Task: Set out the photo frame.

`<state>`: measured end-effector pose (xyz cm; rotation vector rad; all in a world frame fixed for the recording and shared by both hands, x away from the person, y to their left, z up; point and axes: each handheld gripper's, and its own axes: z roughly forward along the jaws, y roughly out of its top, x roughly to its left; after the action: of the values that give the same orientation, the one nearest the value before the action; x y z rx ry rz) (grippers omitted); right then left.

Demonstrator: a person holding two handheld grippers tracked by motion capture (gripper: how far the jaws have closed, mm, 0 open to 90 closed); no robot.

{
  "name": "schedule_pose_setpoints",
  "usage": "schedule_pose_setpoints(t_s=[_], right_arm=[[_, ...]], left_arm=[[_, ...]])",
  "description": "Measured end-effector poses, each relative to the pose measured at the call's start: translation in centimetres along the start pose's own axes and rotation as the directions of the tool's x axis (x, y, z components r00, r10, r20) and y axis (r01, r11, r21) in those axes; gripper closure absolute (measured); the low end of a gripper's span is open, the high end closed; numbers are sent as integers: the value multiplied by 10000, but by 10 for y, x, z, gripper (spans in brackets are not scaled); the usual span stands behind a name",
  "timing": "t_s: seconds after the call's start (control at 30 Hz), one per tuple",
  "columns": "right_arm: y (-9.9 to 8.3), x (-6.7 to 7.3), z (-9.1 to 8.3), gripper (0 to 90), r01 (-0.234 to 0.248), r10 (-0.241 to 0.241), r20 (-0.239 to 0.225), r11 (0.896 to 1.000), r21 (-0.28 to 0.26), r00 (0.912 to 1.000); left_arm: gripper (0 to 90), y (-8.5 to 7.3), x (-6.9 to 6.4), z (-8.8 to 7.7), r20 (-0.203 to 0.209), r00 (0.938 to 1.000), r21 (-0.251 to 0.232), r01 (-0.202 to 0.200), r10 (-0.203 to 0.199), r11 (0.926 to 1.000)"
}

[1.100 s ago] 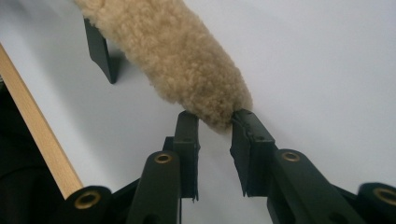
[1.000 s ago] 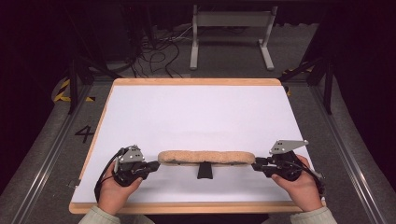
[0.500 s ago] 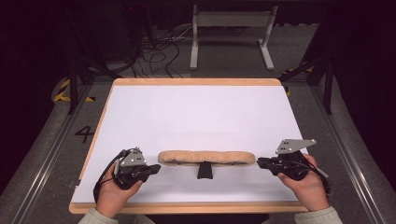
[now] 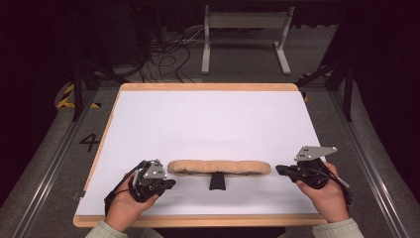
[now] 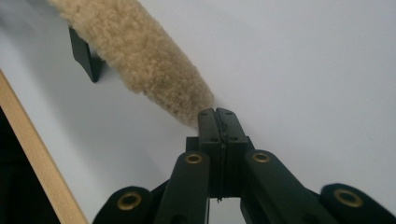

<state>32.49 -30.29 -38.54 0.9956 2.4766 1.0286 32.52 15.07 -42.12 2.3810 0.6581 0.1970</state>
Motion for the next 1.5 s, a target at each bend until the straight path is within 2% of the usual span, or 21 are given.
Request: schedule_pose_setpoints(t_s=[0.1,0.23,0.43,0.77,1.0,1.1,1.37,1.5], right_arm=[[0,0,1,900,1,0,140,10000,-58,9999],[-2,-1,1,900,-38,42,332,9999,-110,9994],[-5,0,-1,900,-104,111,409,9998,-182,9991],[-5,-1,2,900,-232,254,460,9986,-475,9986],[2,4,12,900,20,-5,553,9997,-260,9985],[4,4,12,900,18,1,619,9995,-313,9981],[4,4,16,900,-4,25,640,9994,-332,9979],[4,4,15,900,-35,59,673,9993,-361,9977]], left_arm=[[900,3,2,9,-80,10000,-36,-22,22,10000],[900,1,11,24,-288,9989,92,381,-378,9992],[900,1,16,30,-365,9971,-54,665,-666,9978],[900,5,14,38,-462,9983,110,352,-347,9993],[900,7,15,39,-757,9966,-4,317,-316,9995],[900,8,17,41,-767,9959,-79,471,-476,9989],[900,9,18,42,-930,9941,-183,535,-549,9984],[900,11,20,45,-1165,9914,-295,570,-601,9979]])
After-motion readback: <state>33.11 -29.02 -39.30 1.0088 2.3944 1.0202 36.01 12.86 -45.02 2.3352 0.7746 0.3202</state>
